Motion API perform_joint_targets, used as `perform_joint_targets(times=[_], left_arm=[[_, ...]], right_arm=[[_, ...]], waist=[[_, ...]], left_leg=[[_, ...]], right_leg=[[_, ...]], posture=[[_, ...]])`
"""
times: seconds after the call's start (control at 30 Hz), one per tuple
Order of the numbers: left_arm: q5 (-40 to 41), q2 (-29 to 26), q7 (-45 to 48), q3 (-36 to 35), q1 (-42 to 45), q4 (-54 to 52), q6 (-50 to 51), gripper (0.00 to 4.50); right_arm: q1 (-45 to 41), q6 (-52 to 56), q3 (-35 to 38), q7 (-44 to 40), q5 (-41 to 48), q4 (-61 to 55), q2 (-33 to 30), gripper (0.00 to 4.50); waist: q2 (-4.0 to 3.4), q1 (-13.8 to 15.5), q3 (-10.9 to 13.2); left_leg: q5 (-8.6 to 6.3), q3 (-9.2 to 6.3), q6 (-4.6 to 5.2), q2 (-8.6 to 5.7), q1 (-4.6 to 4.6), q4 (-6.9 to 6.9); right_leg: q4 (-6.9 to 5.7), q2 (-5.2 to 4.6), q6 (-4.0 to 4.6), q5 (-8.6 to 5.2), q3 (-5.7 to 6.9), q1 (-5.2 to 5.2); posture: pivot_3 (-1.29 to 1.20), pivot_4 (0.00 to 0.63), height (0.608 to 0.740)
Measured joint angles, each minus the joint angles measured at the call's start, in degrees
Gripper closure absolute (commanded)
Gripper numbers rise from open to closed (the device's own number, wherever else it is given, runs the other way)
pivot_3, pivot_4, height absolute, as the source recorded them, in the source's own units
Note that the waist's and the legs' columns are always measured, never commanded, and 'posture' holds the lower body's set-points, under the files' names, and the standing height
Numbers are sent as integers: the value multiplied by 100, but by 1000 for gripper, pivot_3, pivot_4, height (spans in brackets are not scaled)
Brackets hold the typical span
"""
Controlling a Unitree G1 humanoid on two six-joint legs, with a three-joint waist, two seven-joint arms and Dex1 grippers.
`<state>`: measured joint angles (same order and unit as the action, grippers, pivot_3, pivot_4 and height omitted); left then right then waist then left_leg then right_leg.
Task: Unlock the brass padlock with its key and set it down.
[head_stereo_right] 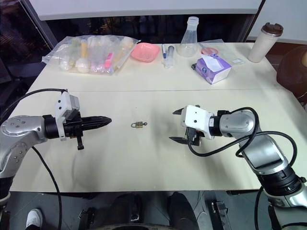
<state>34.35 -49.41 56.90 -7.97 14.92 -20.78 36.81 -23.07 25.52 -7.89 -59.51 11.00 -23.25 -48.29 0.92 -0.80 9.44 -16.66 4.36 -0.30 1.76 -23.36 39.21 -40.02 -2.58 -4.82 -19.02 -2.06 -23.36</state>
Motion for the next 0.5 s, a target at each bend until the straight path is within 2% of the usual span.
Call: perform_joint_targets(times=[0.5], left_arm=[[-249, -18, 88, 87, 79, 87, -253, 4500]], right_arm=[[-106, -3, -17, -68, -3, 97, 0, 57]], waist=[[0, -1, 0]], left_leg=[[0, 0, 0, 0, 0, -1]], right_leg=[[0, 0, 0, 0, 1, -1]], posture=[[0, 150, 715]])
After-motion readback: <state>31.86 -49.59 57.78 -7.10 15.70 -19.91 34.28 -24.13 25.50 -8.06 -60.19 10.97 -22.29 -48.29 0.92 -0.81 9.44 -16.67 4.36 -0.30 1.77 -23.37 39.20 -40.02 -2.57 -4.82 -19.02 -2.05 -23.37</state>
